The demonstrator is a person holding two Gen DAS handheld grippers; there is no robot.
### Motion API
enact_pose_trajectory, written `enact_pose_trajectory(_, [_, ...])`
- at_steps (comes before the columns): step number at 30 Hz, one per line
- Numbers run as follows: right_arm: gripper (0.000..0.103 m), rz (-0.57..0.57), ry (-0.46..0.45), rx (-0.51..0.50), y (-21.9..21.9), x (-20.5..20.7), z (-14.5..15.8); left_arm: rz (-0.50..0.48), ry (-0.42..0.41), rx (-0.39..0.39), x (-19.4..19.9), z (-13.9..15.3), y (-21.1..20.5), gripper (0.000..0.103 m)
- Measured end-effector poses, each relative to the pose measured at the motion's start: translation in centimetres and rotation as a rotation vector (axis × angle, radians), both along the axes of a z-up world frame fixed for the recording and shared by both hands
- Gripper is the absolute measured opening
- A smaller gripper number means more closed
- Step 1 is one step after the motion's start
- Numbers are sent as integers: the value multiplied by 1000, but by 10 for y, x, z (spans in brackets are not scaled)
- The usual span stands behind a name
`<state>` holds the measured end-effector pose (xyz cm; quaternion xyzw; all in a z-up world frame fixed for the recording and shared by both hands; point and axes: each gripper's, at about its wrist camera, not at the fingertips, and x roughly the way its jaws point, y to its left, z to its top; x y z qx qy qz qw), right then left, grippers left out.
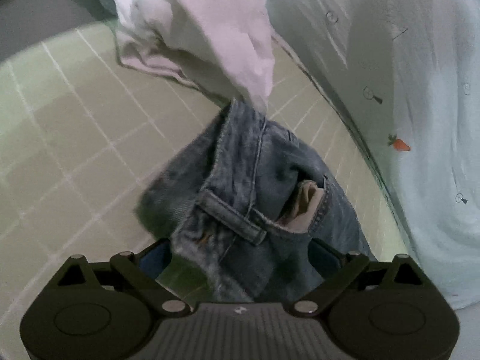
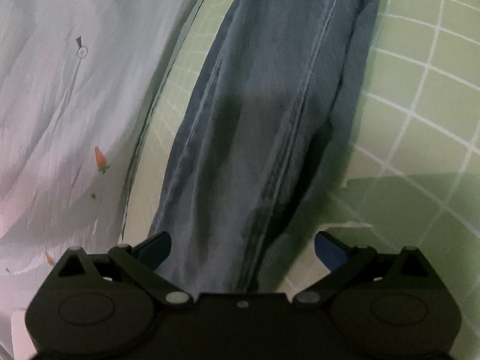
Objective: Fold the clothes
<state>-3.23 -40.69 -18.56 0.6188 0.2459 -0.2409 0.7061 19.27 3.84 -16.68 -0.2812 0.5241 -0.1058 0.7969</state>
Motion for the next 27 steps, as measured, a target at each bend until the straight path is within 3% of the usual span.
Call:
enact_pose_trajectory(2, [103,-16,-2,0,-5,1,-1,0,11,12,6,-6,-7,103])
enact_pose_trajectory(5, [103,-28,-1,0,-8,11,-2,17,-9,51,6,-5,-15,101])
enact_pose_trajectory(7, [103,-19,5,-12,-8,10,-2,24,-28,108,6,-2,-20,81])
enact_pose_trajectory(8, [103,-13,9,-18,-9,10,-2,25,-31,111,6,-1,-17,55])
enact_pose_trajectory(12, [103,4,8,-29,-10,5,-2,31,-36,82,11,2,-4,30])
enact_pose_trajectory(21, [103,-11,-7,-33,-19,-20,1,169,-244,425,7,60,23,27])
enact_pose_trajectory(24, [103,-10,-9,-39,-25,-30,3,133,-334,505,-3,83,11,25])
enact_pose_trajectory(27, [103,-17,-20,-18,-34,-34,1,34,-430,514,-20,102,-26,25])
